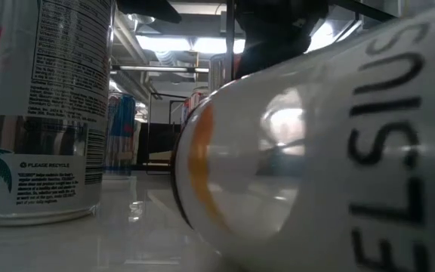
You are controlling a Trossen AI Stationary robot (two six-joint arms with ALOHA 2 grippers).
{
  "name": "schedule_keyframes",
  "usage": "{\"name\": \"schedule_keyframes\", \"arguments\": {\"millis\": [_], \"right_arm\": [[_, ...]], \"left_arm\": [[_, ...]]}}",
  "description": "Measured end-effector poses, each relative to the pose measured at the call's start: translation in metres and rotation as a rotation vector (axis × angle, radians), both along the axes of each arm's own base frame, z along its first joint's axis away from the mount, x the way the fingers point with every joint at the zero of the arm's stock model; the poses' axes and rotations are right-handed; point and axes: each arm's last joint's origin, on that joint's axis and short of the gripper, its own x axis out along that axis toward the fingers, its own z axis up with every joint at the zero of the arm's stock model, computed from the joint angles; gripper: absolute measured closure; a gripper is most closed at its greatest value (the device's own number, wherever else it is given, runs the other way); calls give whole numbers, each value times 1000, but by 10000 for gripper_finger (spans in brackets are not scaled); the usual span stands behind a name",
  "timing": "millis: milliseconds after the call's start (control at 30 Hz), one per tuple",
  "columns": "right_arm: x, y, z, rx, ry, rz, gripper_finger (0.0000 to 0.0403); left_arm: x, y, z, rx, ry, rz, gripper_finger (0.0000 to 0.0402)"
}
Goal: Place canned beverage on shelf
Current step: Align the orange soda can with the other orange soda can
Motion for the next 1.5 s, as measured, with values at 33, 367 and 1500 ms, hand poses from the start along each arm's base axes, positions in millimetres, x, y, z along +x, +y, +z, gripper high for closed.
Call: {"name": "schedule_keyframes", "arguments": {"millis": [33, 367, 1500], "right_arm": [[0, 0, 0, -5, -1, -3, 104], [4, 0, 0, -6, -38, -6, 104], [3, 3, -1, 59, -20, 40, 46]], "left_arm": [[0, 0, 0, 0, 0, 0, 49], [0, 0, 0, 0, -1, 0, 50], [0, 0, 0, 0, -1, 2, 50]]}}
